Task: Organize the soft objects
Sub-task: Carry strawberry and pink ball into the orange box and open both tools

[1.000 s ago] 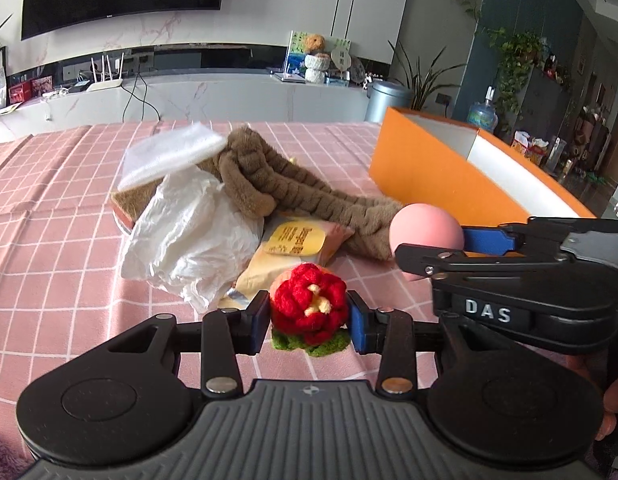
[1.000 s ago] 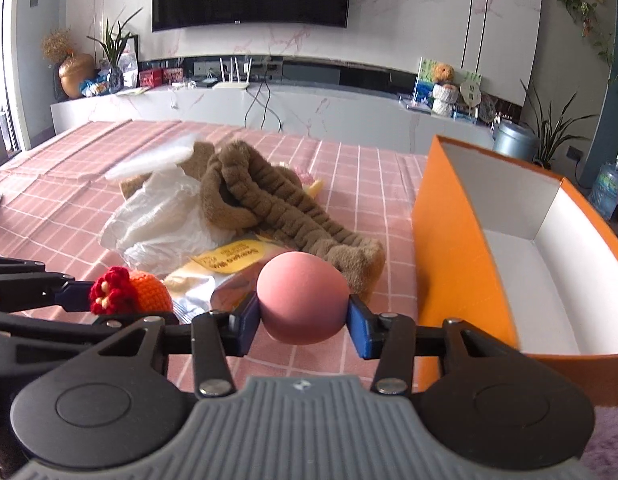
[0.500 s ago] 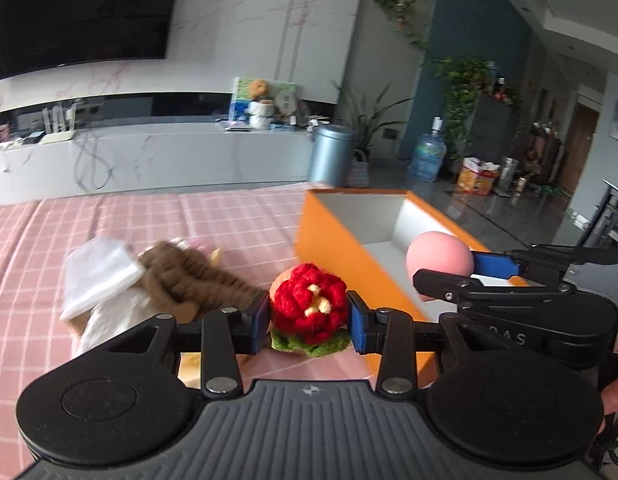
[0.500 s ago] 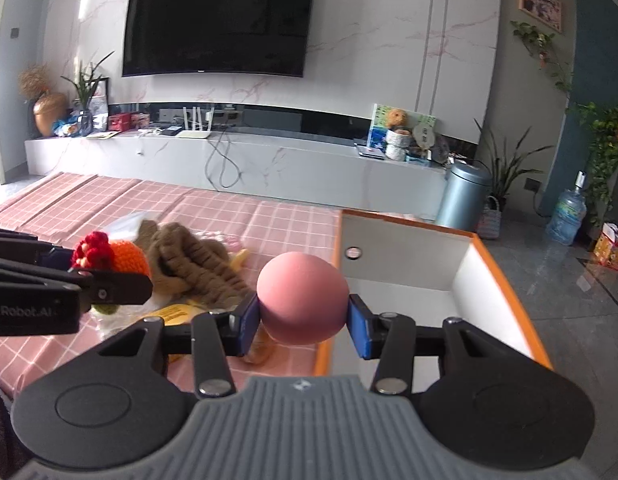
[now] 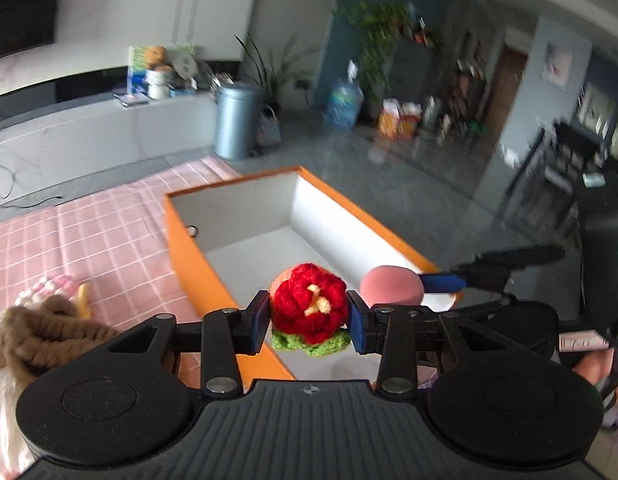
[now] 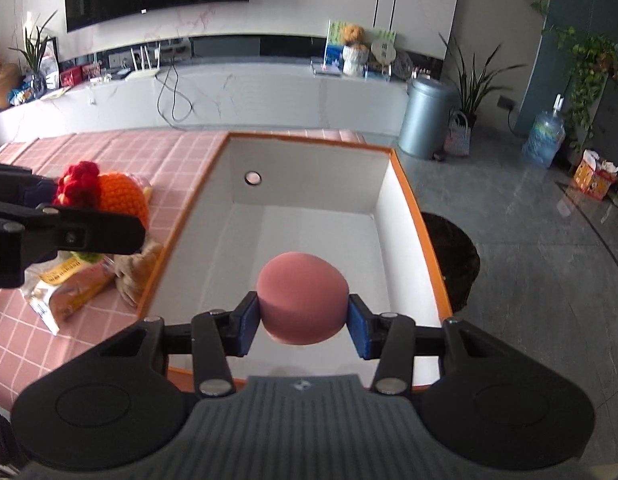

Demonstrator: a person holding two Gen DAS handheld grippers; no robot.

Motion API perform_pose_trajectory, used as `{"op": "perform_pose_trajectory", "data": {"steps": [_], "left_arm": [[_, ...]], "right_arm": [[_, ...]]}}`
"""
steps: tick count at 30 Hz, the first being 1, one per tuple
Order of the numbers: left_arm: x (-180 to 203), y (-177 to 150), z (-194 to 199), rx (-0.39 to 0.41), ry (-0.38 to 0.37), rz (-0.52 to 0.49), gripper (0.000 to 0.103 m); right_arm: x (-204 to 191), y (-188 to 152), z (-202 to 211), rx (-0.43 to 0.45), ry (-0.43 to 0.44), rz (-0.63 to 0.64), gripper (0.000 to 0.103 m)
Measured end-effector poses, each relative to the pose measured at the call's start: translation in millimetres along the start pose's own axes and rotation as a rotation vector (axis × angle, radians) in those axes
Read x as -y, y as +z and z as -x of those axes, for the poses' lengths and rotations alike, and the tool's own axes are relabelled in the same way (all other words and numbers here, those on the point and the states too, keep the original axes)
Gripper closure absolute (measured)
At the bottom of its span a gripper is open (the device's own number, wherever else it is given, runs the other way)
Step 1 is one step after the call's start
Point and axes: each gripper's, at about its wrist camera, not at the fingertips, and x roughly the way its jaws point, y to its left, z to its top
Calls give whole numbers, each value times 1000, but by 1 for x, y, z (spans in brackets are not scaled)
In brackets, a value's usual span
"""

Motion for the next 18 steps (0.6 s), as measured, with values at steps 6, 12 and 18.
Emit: {"op": "perform_pose_trajectory", "data": {"steps": [6, 12, 18], "left_arm": [[3, 7, -35, -130, -25, -11, 58], [9, 3, -51, -220, -19, -26, 58], [15, 2, -63, -273, -7, -64, 58]], "right_arm": [[13, 10, -32, -125, 59, 34, 56], [16, 12, -57, -223, 80, 50, 56], [19, 12, -71, -284, 94, 57, 55]]}}
